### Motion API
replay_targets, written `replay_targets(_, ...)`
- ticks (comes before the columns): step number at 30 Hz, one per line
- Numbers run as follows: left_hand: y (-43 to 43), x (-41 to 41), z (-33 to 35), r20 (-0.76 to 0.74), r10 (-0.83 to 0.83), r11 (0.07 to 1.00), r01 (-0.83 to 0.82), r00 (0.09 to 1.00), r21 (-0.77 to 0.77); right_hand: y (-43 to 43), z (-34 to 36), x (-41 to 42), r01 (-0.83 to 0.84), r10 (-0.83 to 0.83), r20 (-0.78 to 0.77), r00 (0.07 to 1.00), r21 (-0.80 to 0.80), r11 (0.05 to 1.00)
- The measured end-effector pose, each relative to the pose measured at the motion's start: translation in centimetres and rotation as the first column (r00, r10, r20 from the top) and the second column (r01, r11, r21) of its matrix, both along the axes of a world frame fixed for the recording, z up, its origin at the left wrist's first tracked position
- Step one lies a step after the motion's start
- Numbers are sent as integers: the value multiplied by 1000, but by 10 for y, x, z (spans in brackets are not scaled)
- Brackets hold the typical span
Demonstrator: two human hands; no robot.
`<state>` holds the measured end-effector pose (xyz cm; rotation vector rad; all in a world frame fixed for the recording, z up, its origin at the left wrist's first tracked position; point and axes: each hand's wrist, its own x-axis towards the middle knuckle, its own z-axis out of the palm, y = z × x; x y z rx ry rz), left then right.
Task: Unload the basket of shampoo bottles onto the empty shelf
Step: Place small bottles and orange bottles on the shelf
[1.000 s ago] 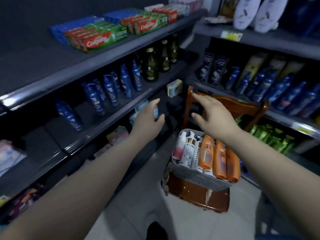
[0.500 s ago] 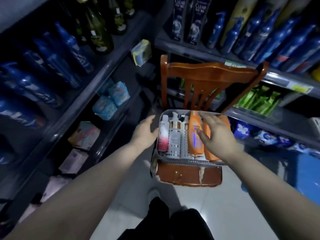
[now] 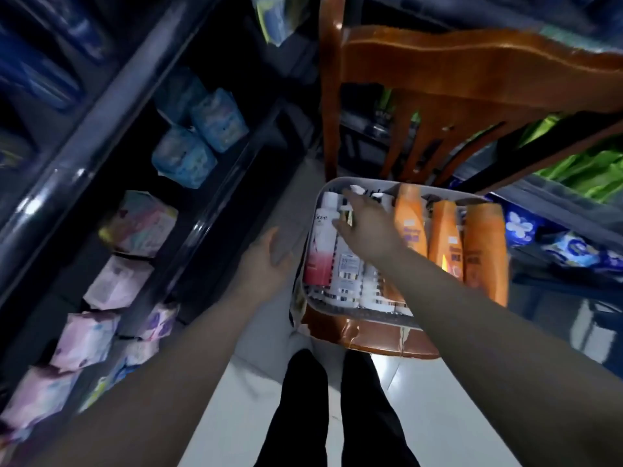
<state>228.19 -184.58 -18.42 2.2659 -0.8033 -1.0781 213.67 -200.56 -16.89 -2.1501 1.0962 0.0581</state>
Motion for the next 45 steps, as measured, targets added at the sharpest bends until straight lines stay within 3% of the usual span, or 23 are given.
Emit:
replay_targets(4, 5, -3, -13, -36, 88, 995, -89, 995, -43, -20, -31, 36, 5, -7, -72, 997, -25, 1000)
replay_targets(10, -11, -7, -17, -89, 126, 983, -136, 988, -121, -33, -45, 55, 190, -185, -59, 981, 95, 977)
replay_targets(14, -33, -14, -13, -145, 48, 985, -71, 988, -159, -28, -22, 43, 286, -320, 109, 941, 246, 926)
replay_targets(18, -57, -34, -9, -163, -96, 989, 76, 982, -123, -4, 7, 9, 252, -327, 361, 873, 240, 938)
replay_targets(21, -66, -45, -7, -141, -136, 983, 116, 981, -140, -6, 9, -26, 329, -405, 375, 834, 251, 910)
replay_targets(23, -68, -48, -6, -186, -88, 989, 64, 979, -131, -19, -2, -51, 389, -385, 207, 899, 23, 921)
replay_targets(25, -70, -50, -4, -220, -28, 992, 1, 975, -123, -31, -14, -69, 281, -324, -190, 927, -220, 934)
replay_targets(27, -72, -51, -1, -222, 0, 992, -29, 975, -125, -37, -26, -74, 131, -238, -456, 857, -254, 958)
replay_targets(30, -71, -51, 5, -227, 22, 988, -56, 974, -146, -46, -36, -64, 105, -207, -523, 827, -218, 970)
replay_targets(35, -57, -55, 13, -297, 66, 980, -118, 953, -162, -54, -37, -52, 225, -235, -463, 855, -77, 971)
replay_targets(39, -46, -54, 22, -297, 114, 968, -174, 948, -183, -36, -39, -45, 408, -341, -306, 889, 189, 893)
replay_targets(45, -23, -37, 55, -240, 194, 945, -247, 951, -215, -17, -1, -43, 362, -353, -84, 932, 157, 919)
